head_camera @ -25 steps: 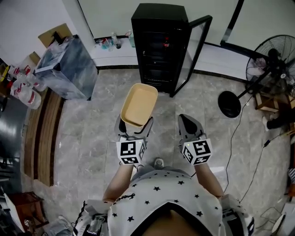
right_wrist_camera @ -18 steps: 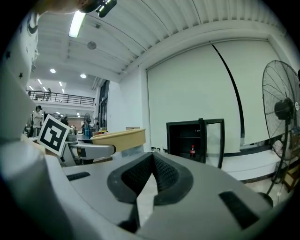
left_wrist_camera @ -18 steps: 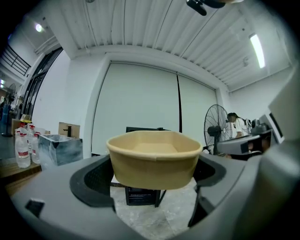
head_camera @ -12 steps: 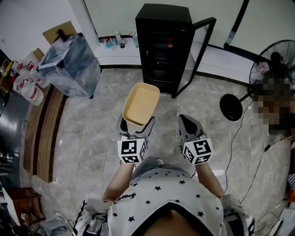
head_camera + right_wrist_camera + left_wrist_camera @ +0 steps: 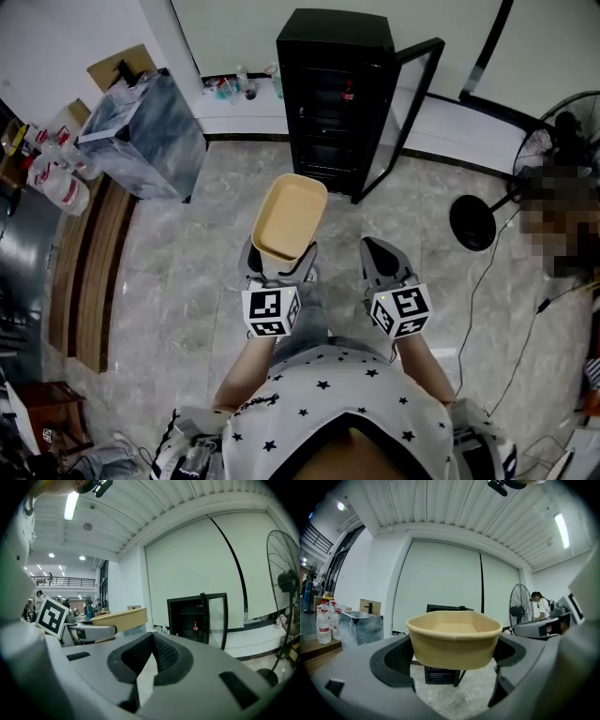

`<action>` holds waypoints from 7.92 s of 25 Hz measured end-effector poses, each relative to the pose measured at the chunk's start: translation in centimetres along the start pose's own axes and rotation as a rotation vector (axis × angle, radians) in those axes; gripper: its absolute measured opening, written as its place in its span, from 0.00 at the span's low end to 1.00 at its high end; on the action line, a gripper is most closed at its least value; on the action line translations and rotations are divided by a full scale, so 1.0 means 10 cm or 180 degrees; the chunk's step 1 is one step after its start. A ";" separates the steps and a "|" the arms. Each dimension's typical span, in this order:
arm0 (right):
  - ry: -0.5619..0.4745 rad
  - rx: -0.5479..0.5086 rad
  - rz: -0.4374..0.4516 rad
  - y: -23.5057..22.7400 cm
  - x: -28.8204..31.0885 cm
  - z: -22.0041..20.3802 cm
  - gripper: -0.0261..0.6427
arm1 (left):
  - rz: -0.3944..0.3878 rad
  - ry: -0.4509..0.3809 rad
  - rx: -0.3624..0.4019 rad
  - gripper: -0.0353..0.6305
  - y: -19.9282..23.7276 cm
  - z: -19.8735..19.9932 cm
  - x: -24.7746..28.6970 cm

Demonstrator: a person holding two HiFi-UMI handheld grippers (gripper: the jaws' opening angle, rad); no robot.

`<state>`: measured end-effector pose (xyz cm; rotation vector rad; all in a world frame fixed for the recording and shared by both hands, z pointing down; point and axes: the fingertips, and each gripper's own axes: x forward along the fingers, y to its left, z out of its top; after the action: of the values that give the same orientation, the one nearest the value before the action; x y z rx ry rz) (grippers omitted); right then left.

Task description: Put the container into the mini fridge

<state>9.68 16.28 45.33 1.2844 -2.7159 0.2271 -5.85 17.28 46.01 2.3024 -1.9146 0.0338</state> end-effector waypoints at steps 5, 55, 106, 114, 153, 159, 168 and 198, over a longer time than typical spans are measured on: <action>0.0006 0.0004 0.0037 -0.26 0.42 0.02 0.03 | -0.0009 0.0017 0.0000 0.84 0.11 -0.01 0.50; 0.0107 -0.0049 -0.0496 -1.75 3.07 0.64 0.03 | -0.0434 0.0047 0.0096 0.84 1.22 0.40 4.05; 0.0265 0.0111 -0.0311 -3.09 4.19 0.51 0.03 | 0.0003 0.0430 0.0084 0.84 1.30 0.05 6.62; 0.0286 0.0112 -0.0309 -3.16 4.23 0.49 0.03 | -0.0036 0.0491 0.0080 0.84 1.29 0.06 6.87; 0.0324 0.0119 -0.0286 -3.12 4.15 0.48 0.03 | -0.0017 0.0475 0.0021 0.85 1.25 0.15 7.09; 0.0290 0.0117 -0.0321 -2.99 4.02 0.51 0.03 | -0.0050 0.0488 0.0032 0.85 1.23 0.16 6.86; 0.0253 0.0108 -0.0339 -2.64 3.78 0.51 0.03 | -0.0222 0.0493 0.0097 0.84 1.16 0.16 6.28; 0.0100 0.0036 -0.0329 -1.61 3.16 0.49 0.03 | -0.0346 0.0472 -0.0037 0.07 1.36 0.26 3.82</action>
<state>1.99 -18.58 47.49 1.4073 -2.6170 0.2498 -12.28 -22.76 49.00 2.3212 -1.7129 0.1756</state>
